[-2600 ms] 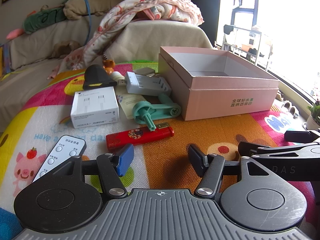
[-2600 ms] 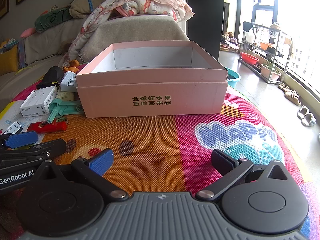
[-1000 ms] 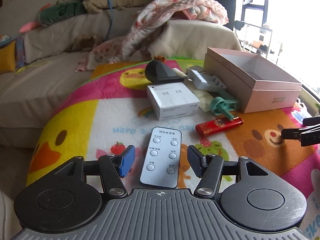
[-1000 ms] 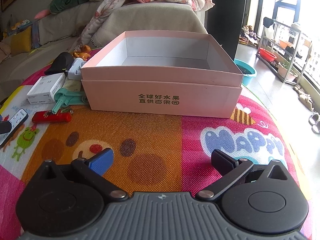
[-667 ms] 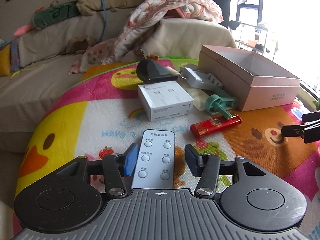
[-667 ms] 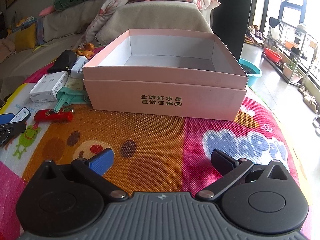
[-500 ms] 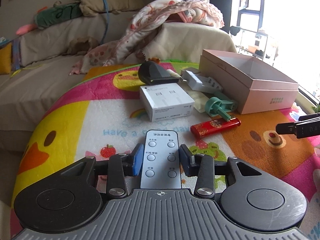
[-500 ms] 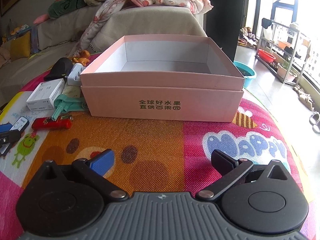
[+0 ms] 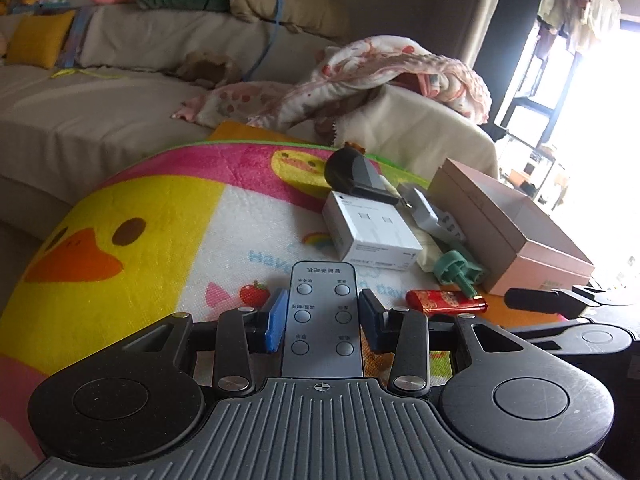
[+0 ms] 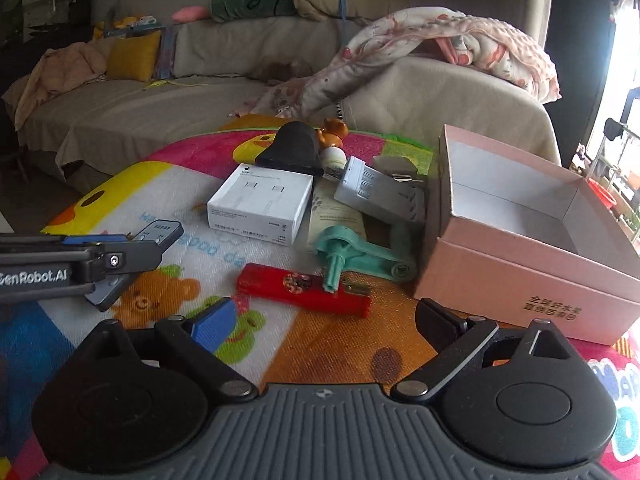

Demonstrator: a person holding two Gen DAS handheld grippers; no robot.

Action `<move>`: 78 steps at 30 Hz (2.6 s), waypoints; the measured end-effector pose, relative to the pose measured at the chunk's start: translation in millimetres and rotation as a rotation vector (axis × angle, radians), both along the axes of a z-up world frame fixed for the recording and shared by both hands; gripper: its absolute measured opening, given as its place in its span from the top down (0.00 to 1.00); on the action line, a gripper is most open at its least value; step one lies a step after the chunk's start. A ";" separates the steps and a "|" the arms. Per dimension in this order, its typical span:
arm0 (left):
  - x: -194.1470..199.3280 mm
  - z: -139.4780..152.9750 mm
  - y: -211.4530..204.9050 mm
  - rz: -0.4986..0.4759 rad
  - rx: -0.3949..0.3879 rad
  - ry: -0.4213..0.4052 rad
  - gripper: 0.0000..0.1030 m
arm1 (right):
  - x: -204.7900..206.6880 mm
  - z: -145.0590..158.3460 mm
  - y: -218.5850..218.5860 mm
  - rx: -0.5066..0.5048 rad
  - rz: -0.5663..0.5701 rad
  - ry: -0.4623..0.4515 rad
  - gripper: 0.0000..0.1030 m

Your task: Organize rigid objects

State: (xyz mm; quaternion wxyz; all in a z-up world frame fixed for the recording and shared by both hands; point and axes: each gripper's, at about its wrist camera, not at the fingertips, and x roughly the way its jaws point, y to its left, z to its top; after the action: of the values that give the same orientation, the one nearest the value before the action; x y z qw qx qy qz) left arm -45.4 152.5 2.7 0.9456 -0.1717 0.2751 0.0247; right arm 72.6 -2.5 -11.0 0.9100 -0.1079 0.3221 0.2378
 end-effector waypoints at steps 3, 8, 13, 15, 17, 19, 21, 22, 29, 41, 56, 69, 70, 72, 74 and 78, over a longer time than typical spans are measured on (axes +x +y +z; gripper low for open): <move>0.7 0.3 -1.1 -0.010 0.004 -0.001 0.58 | 9.4 -2.8 9.8 -0.010 0.003 0.035 0.06; 0.4 0.2 -1.8 -0.011 0.013 -0.003 0.58 | 10.6 -0.4 8.4 -0.023 0.023 0.035 0.21; -4.1 5.4 -20.1 -0.075 0.097 0.000 0.58 | -12.7 16.2 -32.6 -0.019 0.056 0.005 0.21; -10.3 8.6 -42.3 -0.178 0.130 0.017 0.58 | -26.0 23.5 -60.1 -0.022 0.060 -0.018 0.21; -18.9 13.6 -68.0 -0.296 0.160 0.023 0.58 | -39.5 29.9 -89.3 -0.043 0.043 -0.063 0.21; -24.1 25.2 -93.3 -0.399 0.177 0.011 0.58 | -52.1 37.1 -121.0 -0.074 -0.002 -0.134 0.21; -22.1 44.7 -113.5 -0.474 0.183 -0.037 0.58 | -59.9 46.9 -150.0 -0.082 -0.063 -0.192 0.21; -17.0 57.0 -122.4 -0.501 0.194 -0.071 0.58 | -61.3 52.3 -161.6 -0.072 -0.088 -0.208 0.21; 108.9 138.7 -174.5 -0.598 0.208 -0.196 0.58 | -25.4 91.1 -194.5 0.032 -0.189 -0.365 0.21; 263.6 78.5 -185.3 -0.498 0.021 0.001 0.58 | 71.7 47.6 -143.2 0.013 -0.123 -0.248 0.16; 109.0 56.5 -1.9 0.058 -0.049 -0.100 0.58 | -15.4 14.6 -178.3 0.230 -0.166 -0.059 0.16; 148.8 52.6 -11.4 -0.005 0.019 -0.022 0.58 | -28.5 1.2 -148.6 0.172 -0.129 -0.068 0.16; 162.7 53.1 -12.0 -0.014 0.025 -0.009 0.58 | -28.3 0.8 -148.6 0.170 -0.132 -0.066 0.16; 191.3 54.7 -13.4 -0.044 0.050 0.014 0.58 | -27.6 0.6 -148.9 0.170 -0.139 -0.062 0.16; 227.0 52.5 -15.3 -0.064 0.093 0.066 0.58 | -26.4 -0.4 -149.3 0.170 -0.140 -0.051 0.16; 280.7 35.1 -17.5 -0.033 0.157 0.165 0.58 | -19.2 -4.0 -150.0 0.177 -0.142 -0.003 0.16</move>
State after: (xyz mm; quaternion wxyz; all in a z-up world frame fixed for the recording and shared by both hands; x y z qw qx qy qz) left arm 235.3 135.0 37.9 0.9307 -0.0897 0.3519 0.0445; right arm 53.4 -152.6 -15.0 0.9311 -0.0042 0.3050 0.2000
